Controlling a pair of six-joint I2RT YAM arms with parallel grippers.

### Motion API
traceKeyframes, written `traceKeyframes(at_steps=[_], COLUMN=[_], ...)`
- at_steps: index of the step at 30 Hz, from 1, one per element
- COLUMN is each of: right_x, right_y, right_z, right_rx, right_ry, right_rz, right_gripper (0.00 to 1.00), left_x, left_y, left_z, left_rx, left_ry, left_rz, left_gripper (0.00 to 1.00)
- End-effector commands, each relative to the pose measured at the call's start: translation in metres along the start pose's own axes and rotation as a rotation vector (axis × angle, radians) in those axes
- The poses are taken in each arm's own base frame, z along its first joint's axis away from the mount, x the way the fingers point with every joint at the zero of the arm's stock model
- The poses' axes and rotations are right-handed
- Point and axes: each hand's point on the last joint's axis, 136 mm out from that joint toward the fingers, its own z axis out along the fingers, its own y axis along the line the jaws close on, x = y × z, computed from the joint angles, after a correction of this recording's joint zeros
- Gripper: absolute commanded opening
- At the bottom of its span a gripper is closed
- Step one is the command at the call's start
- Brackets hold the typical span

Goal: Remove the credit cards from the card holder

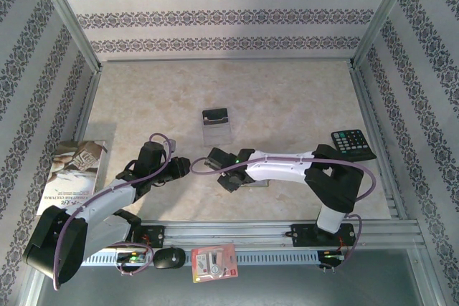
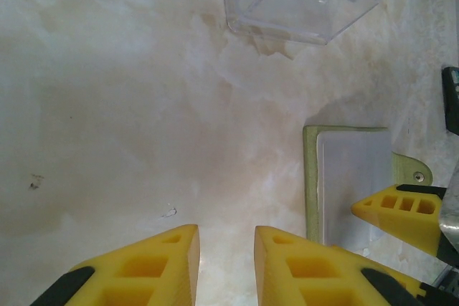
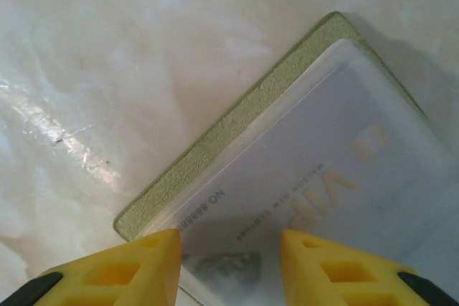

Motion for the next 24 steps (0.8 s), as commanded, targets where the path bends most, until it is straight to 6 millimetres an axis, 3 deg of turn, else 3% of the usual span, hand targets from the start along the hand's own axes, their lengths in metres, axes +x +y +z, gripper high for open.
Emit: traceKeyframes(at_steps=[1, 5, 10, 15, 24], right_x=[-0.009, -0.005, -0.006, -0.018, -0.01], right_y=[-0.003, -0.001, 0.005, 0.003, -0.03], right_z=[0.002, 0.009, 0.01, 0.002, -0.007], right_rx=[0.055, 0.05, 0.016, 0.008, 0.053], right_ry=[-0.021, -0.004, -0.021, -0.098, -0.162], right_rz=[-0.03, -0.033, -0.022, 0.013, 0.164], right_gripper=[0.4, 0.32, 0.14, 0.02, 0.0], left_x=[-0.003, -0.002, 0.0, 0.003, 0.007], left_y=[-0.006, -0.006, -0.01, -0.023, -0.049], left_z=[0.0, 0.001, 0.002, 0.007, 0.025], left_rx=[0.026, 0.027, 0.037, 0.065, 0.111], left_ry=[-0.018, -0.012, -0.002, 0.008, 0.022], left_rz=[0.007, 0.01, 0.02, 0.048, 0.089], left_gripper=[0.26, 0.26, 0.26, 0.25, 0.25])
